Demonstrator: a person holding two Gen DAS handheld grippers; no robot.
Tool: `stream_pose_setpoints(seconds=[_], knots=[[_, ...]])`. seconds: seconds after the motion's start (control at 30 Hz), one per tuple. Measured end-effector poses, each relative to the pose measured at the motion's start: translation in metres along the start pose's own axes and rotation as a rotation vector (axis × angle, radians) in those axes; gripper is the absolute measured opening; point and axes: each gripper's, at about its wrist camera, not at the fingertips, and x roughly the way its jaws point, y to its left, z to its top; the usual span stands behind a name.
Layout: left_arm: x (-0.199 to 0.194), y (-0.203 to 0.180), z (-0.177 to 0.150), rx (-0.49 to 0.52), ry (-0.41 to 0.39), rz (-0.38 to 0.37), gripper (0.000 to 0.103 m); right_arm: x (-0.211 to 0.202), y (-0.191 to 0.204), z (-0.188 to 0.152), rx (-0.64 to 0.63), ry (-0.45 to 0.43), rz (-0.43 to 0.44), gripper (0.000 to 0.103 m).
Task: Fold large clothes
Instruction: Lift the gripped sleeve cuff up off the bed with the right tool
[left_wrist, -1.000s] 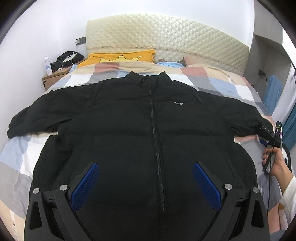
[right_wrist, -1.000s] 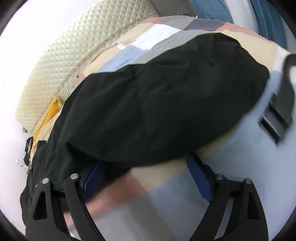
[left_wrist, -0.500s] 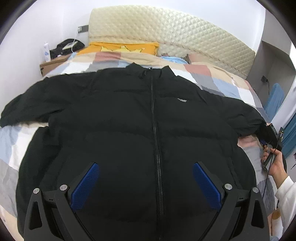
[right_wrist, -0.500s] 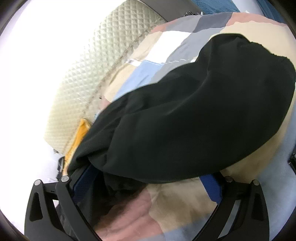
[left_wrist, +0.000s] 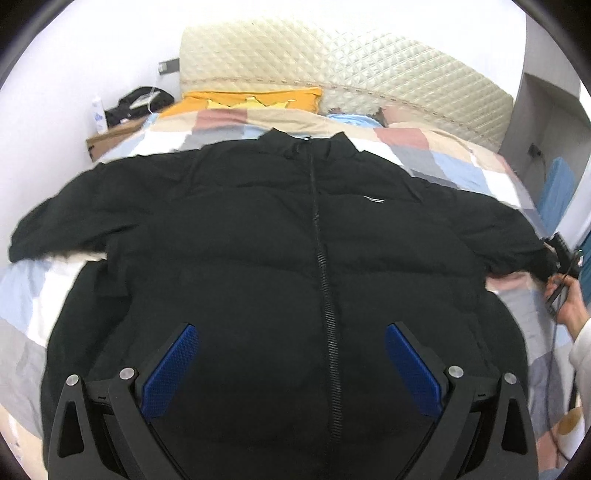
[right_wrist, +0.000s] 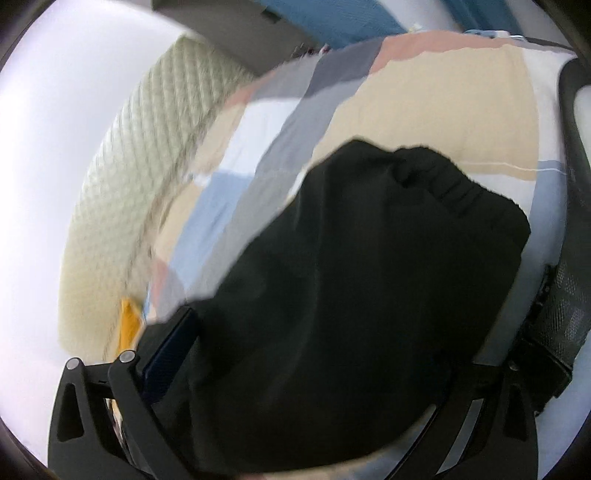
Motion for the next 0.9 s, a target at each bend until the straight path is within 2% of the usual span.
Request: stream_pose_setpoints(seconds=[0.03, 0.1, 0.17, 0.23, 0.27, 0.33, 0.4, 0.5, 0.57, 0.8, 0.9], knots=[[0.001, 0.002, 0.001, -0.004, 0.0, 0.004, 0.102, -0.009, -0.005, 0.01, 0.014, -0.028, -0.001, 0.1], [0.003, 0.006, 0.002, -0.018, 0.001, 0.006, 0.102, -0.013, -0.006, 0.015, 0.042, -0.075, -0.002, 0.081], [0.005, 0.009, 0.002, -0.016, 0.0, 0.027, 0.102, -0.016, -0.006, 0.022, 0.045, -0.094, -0.041, 0.037], [0.006, 0.011, 0.002, -0.005, -0.009, 0.053, 0.102, -0.024, -0.006, 0.028, 0.059, -0.113, -0.063, 0.02], [0.006, 0.011, 0.002, -0.005, -0.012, 0.069, 0.102, -0.028, -0.005, 0.031, 0.042, -0.126, -0.076, 0.015], [0.002, 0.014, 0.003, -0.022, -0.02, 0.105, 0.102, -0.029, 0.0, 0.036, -0.015, -0.139, -0.153, 0.012], [-0.007, 0.014, 0.003, -0.019, -0.041, 0.109, 0.102, -0.027, -0.005, 0.041, 0.016, -0.149, -0.152, 0.011], [-0.017, 0.014, 0.001, 0.006, -0.068, 0.123, 0.102, -0.025, 0.002, 0.051, -0.018, -0.16, -0.169, 0.01], [-0.021, 0.015, 0.002, 0.01, -0.076, 0.117, 0.102, -0.039, 0.011, 0.055, -0.061, -0.176, -0.169, 0.01], [-0.036, 0.021, 0.0, 0.042, -0.091, 0.123, 0.102, -0.084, 0.077, 0.069, -0.173, -0.234, -0.151, 0.01], [-0.046, 0.029, -0.002, 0.031, -0.108, 0.096, 0.102, -0.107, 0.114, 0.067, -0.247, -0.265, -0.141, 0.01]])
